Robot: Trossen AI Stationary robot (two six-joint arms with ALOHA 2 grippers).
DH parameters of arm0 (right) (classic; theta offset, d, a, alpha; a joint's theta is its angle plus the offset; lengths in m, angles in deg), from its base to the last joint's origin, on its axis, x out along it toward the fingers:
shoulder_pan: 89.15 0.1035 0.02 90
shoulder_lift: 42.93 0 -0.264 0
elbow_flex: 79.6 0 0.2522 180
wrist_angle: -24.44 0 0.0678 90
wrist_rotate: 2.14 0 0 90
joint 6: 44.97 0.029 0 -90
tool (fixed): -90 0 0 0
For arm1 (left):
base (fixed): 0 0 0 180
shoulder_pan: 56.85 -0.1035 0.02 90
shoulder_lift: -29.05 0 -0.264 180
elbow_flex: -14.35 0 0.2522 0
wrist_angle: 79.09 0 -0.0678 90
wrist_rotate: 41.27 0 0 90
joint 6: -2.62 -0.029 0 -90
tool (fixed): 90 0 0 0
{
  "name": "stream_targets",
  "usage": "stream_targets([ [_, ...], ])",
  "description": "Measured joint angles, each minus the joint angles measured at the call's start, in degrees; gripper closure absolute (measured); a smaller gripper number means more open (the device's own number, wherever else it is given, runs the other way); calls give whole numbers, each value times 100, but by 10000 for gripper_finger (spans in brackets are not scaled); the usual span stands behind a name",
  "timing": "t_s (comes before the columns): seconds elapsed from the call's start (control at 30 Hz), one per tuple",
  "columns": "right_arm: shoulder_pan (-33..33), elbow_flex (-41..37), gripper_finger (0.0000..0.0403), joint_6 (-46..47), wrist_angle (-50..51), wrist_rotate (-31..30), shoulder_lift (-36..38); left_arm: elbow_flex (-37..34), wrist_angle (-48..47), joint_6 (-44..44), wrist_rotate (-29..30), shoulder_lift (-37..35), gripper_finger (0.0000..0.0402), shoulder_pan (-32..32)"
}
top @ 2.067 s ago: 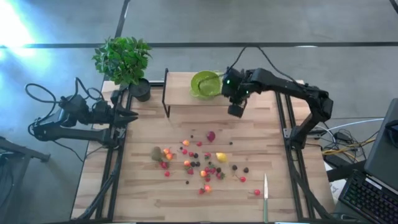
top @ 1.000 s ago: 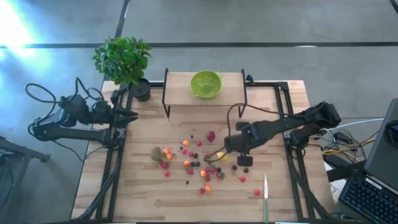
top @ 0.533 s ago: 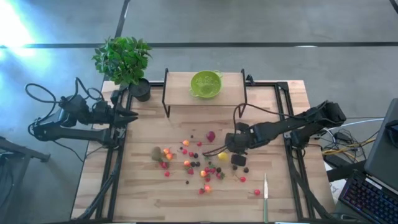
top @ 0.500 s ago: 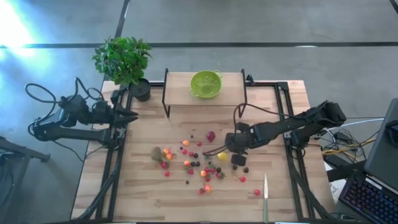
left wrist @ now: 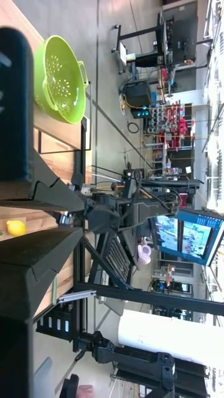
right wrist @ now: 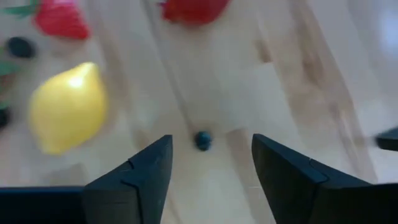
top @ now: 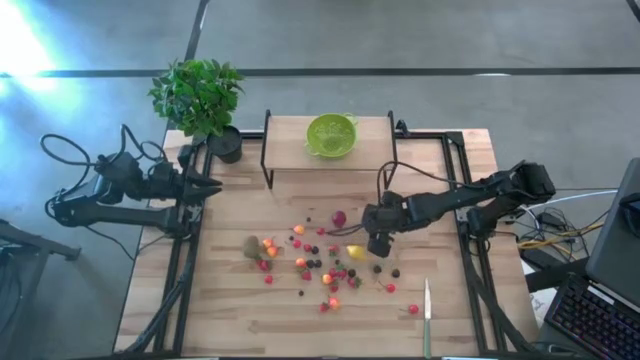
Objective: Pick & Place Fruit
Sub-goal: Put the blueberry into the green strainer bowl on the shelf
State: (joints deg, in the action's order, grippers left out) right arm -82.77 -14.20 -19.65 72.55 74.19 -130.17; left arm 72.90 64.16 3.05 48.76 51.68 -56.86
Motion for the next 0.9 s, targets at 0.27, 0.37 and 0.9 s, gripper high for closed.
stream_targets([
  [0.27, -286, -502, 169, -176, -771, 99, 0, 0, 0, 0, -2, 0, 339, 2],
  [0.37, -307, -654, 163, -163, -986, 249, -2, 2, 0, 0, -2, -2, 339, 2],
  [0.9, -291, -969, 171, 226, -1666, 340, -218, 1, 0, 0, 0, -1, 339, 2],
])
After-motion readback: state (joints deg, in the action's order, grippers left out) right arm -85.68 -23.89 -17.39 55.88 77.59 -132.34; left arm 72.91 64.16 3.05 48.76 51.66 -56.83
